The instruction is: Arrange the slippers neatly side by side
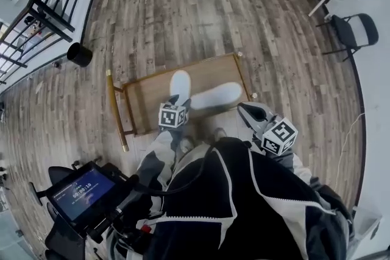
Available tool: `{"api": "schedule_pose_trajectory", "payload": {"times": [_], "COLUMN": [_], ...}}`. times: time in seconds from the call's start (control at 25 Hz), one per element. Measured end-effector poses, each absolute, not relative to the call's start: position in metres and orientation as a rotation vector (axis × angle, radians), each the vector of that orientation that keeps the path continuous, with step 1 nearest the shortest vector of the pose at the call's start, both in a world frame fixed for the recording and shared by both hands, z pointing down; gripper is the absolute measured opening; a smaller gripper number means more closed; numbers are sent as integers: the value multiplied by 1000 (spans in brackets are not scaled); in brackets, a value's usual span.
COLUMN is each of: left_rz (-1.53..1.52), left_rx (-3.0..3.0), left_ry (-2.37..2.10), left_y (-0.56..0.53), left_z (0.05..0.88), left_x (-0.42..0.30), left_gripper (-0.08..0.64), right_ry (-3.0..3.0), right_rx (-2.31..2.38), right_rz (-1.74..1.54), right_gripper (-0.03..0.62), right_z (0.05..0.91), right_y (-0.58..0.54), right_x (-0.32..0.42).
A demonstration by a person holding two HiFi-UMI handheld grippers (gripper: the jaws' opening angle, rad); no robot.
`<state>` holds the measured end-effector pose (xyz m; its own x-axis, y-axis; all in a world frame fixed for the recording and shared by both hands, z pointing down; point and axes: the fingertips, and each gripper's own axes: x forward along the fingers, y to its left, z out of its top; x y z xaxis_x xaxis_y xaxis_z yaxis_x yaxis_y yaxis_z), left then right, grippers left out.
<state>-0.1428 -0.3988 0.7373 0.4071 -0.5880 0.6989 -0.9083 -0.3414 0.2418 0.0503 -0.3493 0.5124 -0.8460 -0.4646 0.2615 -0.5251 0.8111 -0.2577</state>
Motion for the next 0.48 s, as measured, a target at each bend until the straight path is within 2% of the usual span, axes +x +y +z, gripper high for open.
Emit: {"api": "schedule_pose_trajectory", "payload": {"times": [0.08,0.32,0.48], "left_rz": [722,926,929], "left_rx": [2026,1933,1891], "left_ry": [-1278,-1313,-1303], "left_y": [-403,-424,-437], "left_z": [745,788,802], "left_x": [-146,-165,-160], "left_gripper": [252,238,238], "right_ry": [-2798,-2758,-2724], "right_rx": [800,865,914], "right_rz": [474,480,506], "right_gripper": [5,5,5], "right_z": [509,515,523], "right_y": [-342,-341,-349], "right_x": [56,75,94]}}
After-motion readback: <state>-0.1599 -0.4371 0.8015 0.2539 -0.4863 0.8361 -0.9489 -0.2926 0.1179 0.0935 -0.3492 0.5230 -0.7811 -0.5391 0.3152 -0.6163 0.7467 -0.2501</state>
